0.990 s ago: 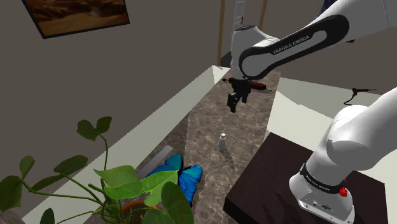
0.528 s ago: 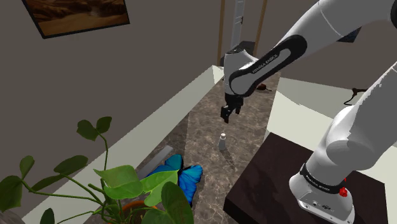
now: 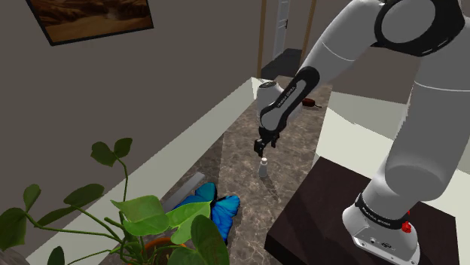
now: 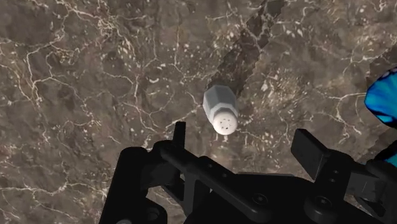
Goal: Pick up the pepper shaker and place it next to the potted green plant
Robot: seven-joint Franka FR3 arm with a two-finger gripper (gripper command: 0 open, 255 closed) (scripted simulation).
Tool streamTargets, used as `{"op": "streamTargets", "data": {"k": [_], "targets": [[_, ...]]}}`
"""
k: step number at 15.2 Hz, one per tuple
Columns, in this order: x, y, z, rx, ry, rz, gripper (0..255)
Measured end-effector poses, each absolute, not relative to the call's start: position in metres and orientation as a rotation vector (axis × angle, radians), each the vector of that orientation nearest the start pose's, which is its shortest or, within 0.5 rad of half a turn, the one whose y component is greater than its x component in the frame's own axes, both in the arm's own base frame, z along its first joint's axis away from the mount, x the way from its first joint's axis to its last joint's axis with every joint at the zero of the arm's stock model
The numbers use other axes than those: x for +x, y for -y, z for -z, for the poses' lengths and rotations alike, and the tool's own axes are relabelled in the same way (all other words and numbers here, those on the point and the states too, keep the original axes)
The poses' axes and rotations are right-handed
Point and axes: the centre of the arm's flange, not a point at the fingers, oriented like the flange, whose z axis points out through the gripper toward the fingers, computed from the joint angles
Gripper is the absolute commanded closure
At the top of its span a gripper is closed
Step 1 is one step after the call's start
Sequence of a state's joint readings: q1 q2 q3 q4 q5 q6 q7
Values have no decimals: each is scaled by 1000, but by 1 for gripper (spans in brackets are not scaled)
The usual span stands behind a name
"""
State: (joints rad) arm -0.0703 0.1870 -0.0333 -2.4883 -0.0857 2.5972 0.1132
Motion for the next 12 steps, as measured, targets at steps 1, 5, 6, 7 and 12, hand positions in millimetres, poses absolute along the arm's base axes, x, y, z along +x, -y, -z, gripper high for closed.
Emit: {"op": "streamTargets", "data": {"k": [1,5,6,7,12], "targets": [[465,47,-197,-3176,-233,-129,0],[481,53,-155,-3165,-256,-139,0],[480,52,-147,-3165,-258,-141,0],[480,53,-140,-3164,-258,-141,0],[479,53,-114,-3164,-259,-141,0]]}}
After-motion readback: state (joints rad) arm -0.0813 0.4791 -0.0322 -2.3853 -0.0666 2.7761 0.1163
